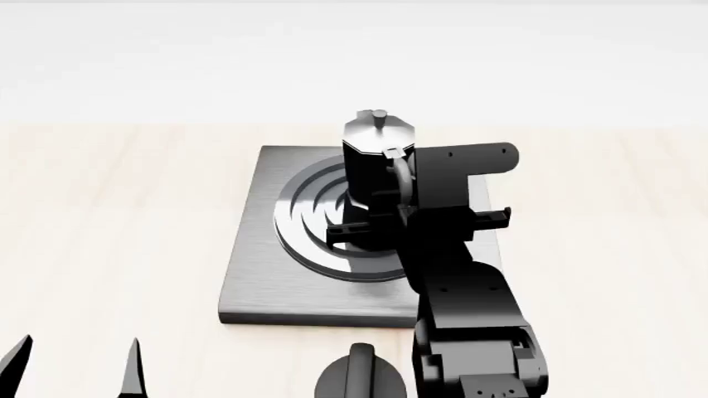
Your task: Put the moka pot on the stove.
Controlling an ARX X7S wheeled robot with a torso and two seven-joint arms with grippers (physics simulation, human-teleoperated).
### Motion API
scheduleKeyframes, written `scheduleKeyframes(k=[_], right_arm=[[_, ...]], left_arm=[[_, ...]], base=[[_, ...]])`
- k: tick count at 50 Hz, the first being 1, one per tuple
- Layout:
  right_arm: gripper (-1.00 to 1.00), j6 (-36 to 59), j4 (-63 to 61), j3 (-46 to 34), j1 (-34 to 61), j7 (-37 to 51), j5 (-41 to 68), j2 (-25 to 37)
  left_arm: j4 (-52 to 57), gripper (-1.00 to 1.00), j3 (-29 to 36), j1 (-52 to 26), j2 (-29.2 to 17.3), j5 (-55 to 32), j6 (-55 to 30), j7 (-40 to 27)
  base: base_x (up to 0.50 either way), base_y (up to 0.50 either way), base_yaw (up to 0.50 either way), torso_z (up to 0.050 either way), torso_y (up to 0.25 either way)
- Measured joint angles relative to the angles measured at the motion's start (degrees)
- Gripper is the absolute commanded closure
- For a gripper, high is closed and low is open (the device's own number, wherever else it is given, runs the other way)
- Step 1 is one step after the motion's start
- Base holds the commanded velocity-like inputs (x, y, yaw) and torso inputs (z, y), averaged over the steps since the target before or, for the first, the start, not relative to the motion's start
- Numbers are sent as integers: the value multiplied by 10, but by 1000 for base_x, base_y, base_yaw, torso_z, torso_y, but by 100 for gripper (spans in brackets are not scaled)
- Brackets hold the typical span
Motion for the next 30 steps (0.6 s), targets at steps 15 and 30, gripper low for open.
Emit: scheduleKeyframes(k=[15, 30], right_arm=[[100, 6, -4, 6, 0, 1, -1, 0], [-100, 26, -3, 39, -22, 4, -39, -1]], left_arm=[[1, -100, 1, -1, -2, -2, 0, -2], [5, -100, 3, 1, -4, -2, 0, -5]], base=[[0, 0, 0, 0, 0], [0, 0, 0, 0, 0]])
